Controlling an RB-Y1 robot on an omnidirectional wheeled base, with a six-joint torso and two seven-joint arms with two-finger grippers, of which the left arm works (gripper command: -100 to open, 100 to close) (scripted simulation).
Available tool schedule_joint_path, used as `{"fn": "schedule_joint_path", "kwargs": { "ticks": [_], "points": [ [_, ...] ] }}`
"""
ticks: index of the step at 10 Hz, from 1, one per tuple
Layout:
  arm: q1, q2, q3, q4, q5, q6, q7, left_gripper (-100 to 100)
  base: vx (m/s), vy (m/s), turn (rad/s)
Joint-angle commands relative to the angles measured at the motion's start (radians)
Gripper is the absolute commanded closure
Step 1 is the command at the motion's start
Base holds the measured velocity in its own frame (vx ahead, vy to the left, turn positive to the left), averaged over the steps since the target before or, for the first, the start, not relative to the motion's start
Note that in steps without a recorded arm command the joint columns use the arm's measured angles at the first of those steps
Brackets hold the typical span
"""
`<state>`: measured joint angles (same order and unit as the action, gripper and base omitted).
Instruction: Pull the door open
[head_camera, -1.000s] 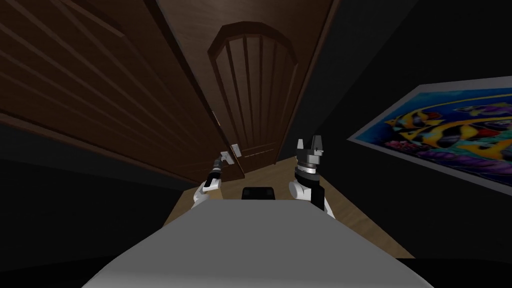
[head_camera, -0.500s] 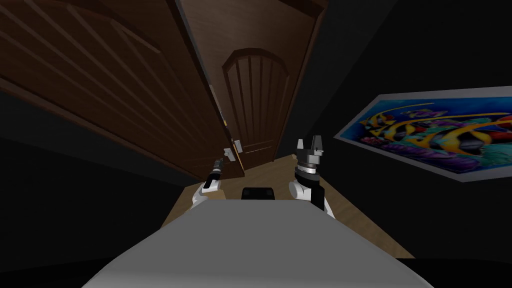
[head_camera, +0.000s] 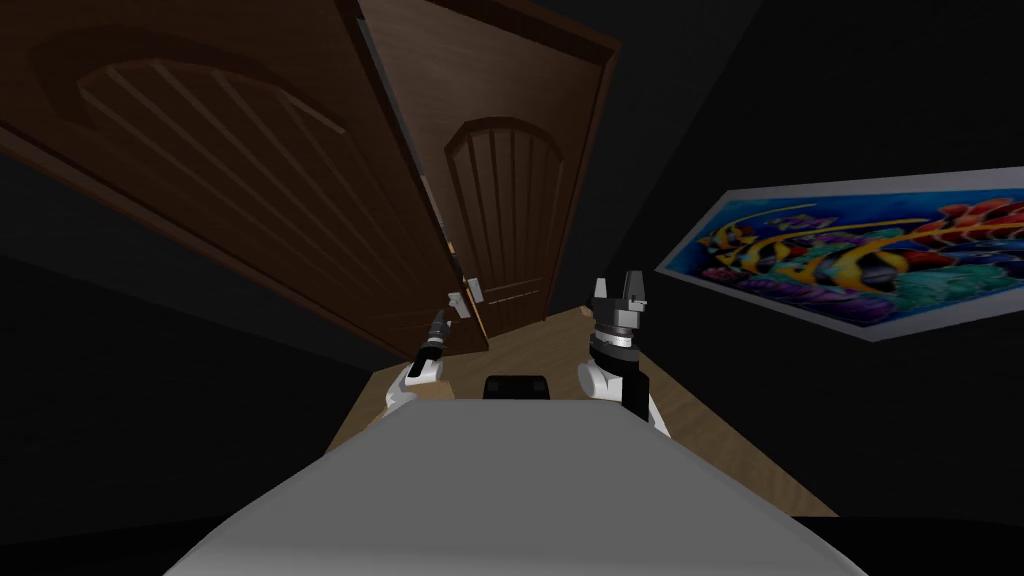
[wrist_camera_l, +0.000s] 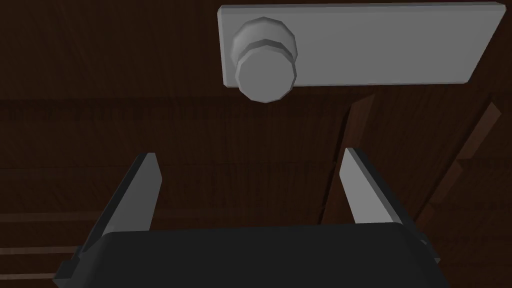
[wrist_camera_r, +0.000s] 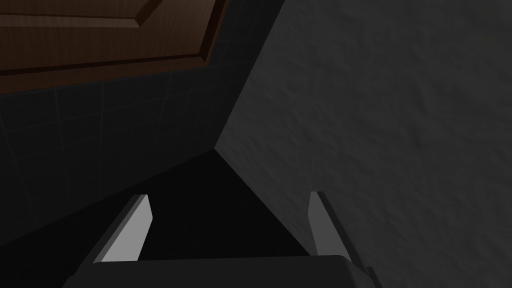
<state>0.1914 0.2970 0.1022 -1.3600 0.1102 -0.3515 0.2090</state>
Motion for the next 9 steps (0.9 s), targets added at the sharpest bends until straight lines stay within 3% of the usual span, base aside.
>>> {"fn": "schedule_joint_path", "kwargs": {
  "ticks": [1,6,7,9],
  "points": [
    [-0.007,0.0,0.006,0.01,0.0,0.001,-0.002,-100,0.148,0.05,-0.007],
    [-0.029,-0.004,0.016,0.03,0.0,0.002,-0.009,-100,0.173,0.044,-0.021],
    [-0.029,-0.004,0.016,0.03,0.0,0.002,-0.009,100,-0.006,-0.001,0.012],
    [-0.029,-0.004,0.016,0.03,0.0,0.002,-0.009,100,-0.028,-0.003,0.001]
  ]
}}
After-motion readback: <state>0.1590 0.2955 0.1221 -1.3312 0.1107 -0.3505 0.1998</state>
